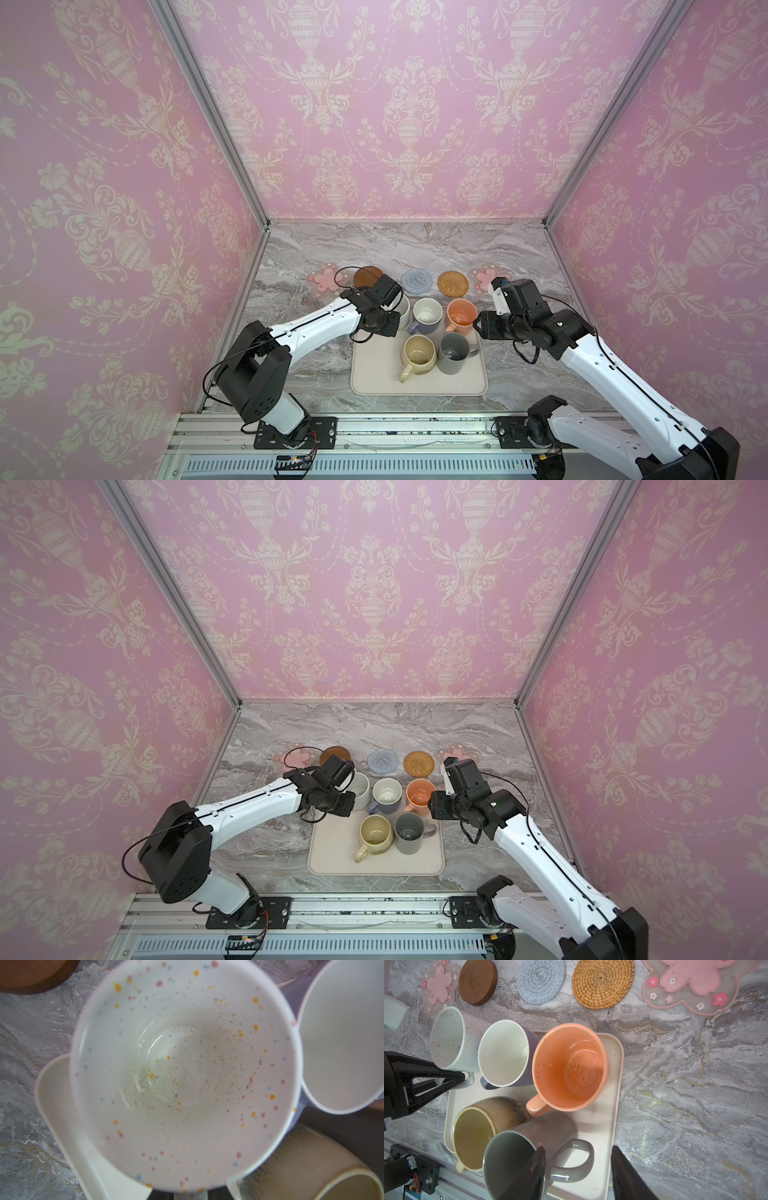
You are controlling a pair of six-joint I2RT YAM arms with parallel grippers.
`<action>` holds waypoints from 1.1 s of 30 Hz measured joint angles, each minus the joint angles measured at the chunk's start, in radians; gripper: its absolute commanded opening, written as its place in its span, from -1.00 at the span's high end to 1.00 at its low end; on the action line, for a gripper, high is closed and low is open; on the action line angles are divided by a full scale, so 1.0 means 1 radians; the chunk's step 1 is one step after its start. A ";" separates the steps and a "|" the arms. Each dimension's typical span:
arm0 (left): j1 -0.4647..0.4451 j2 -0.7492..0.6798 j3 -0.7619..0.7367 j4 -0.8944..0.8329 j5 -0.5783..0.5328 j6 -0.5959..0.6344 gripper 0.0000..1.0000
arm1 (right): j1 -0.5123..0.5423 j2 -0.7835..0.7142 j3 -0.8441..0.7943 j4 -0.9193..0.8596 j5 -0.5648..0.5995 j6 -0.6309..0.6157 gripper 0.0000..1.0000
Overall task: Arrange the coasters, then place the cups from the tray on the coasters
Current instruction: 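Lower the left gripper over the speckled white mug while right gripper waits beside tray, then grasp the speckled white mug with the left gripper and lift it off the tray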
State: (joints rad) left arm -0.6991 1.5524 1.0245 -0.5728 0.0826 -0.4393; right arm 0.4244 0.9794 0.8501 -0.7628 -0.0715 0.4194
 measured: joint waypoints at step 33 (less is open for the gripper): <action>0.002 -0.028 0.063 -0.122 -0.151 -0.023 1.00 | 0.000 0.014 0.039 -0.003 -0.007 -0.009 -0.05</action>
State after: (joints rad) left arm -0.6968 1.5246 1.0874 -0.6945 -0.0689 -0.4625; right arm 0.4244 0.9932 0.8890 -0.7654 -0.0784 0.4107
